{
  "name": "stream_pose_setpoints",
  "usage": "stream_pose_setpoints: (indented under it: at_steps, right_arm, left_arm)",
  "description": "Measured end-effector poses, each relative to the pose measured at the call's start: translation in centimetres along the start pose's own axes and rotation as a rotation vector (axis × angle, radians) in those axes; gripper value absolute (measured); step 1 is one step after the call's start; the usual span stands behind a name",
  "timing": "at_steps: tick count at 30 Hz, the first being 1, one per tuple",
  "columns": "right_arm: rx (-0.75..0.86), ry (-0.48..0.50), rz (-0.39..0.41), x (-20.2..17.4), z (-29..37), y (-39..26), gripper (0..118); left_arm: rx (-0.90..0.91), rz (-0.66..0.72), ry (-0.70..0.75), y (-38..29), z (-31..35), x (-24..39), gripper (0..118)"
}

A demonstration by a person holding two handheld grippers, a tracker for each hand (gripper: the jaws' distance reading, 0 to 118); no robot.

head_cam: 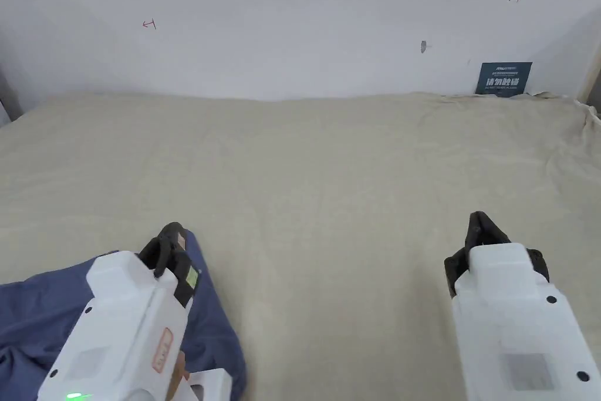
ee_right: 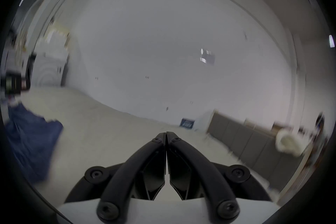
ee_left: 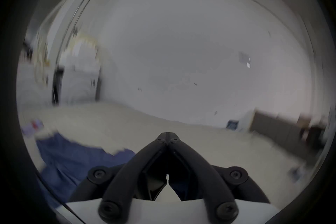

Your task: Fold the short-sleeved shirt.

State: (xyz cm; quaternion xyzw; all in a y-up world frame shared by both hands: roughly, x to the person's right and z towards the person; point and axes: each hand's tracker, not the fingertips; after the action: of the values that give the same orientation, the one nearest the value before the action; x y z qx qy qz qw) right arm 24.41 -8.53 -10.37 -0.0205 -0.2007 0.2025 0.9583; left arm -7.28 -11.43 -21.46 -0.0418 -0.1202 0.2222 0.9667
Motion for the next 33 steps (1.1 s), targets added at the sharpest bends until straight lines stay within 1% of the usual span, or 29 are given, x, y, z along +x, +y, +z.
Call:
stream_pose_setpoints:
  at_steps: [2,4,6,7,8,9,10,11,13,14,15,18,20,23,24,25,28,33]
  right_arm:
    - [0.064,-0.037,0.146,-1.1,0.3,0.4,0]
    - [0.127,-0.096,0.315,-2.2,0.8,0.6,0]
    - [0.190,-0.145,0.451,-3.0,1.2,0.5,0]
    - [0.221,-0.151,0.488,-3.3,1.4,0.4,0]
    - [0.238,-0.147,0.504,-3.4,1.5,0.3,0]
    - [0.223,-0.130,0.477,-3.3,1.5,0.3,0]
    - [0.212,-0.115,0.454,-3.1,1.5,0.3,0]
    - [0.178,-0.087,0.383,-2.8,1.4,0.4,0]
    - [0.122,-0.061,0.266,-2.1,1.2,0.5,0]
    - [0.097,-0.038,0.175,-1.2,1.1,0.7,0]
    - [0.069,-0.004,0.065,-0.6,0.9,0.7,0]
    - [-0.024,0.064,-0.184,1.1,0.2,0.3,0]
    - [-0.061,0.091,-0.303,1.9,-0.1,-0.2,0]
    - [-0.104,0.113,-0.415,2.6,-0.4,-0.9,0]
    - [-0.110,0.116,-0.430,2.8,-0.5,-1.0,0]
    - [-0.114,0.109,-0.427,2.9,-0.5,-1.2,0]
    - [-0.119,0.107,-0.423,2.9,-0.4,-1.3,0]
    - [-0.113,0.104,-0.409,3.0,-0.3,-1.2,0]
  left_arm:
    - [-0.037,0.296,-0.078,0.3,-0.4,-1.5,0]
    - [-0.050,0.625,-0.177,0.0,-0.7,-3.2,0]
    - [-0.036,0.871,-0.233,-0.9,-0.7,-4.2,0]
    - [-0.032,0.934,-0.233,-1.3,-0.6,-4.5,0]
    - [-0.026,0.958,-0.220,-1.5,-0.5,-4.5,0]
    - [-0.026,0.913,-0.196,-1.4,-0.4,-4.5,0]
    - [-0.026,0.839,-0.175,-1.2,-0.3,-4.3,0]
    - [-0.032,0.742,-0.157,-0.8,-0.3,-3.8,0]
    - [-0.031,0.507,-0.111,0.1,0.0,-2.4,0]
    - [-0.015,0.352,-0.089,0.5,0.3,-1.4,0]
    - [0.008,0.186,-0.055,0.8,0.5,-0.4,0]
    - [0.051,-0.221,0.011,0.5,0.8,2.1,0]
    - [0.074,-0.417,0.042,-0.3,0.8,2.9,0]
    - [0.100,-0.637,0.091,-1.6,0.9,3.7,0]
    - [0.103,-0.663,0.088,-1.8,0.9,3.5,0]
    - [0.092,-0.660,0.084,-2.0,0.9,3.5,0]
    - [0.067,-0.570,0.082,-1.9,0.7,2.8,0]
    - [0.069,-0.548,0.088,-1.6,0.7,2.5,0]
